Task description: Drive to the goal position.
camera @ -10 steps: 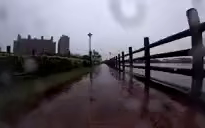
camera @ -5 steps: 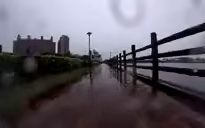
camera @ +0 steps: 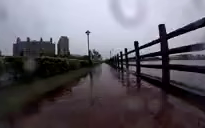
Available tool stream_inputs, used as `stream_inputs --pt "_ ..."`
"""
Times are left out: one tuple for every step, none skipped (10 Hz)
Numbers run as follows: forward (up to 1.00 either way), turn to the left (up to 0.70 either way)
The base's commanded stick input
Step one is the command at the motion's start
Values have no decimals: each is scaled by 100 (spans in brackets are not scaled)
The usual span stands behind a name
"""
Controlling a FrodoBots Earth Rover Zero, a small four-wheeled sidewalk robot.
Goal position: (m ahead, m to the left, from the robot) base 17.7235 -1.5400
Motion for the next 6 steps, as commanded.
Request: stream_inputs --pt "100 0" --pt "100 0" --pt "100 0" --pt "100 0" --pt "100 0" --pt "100 0"
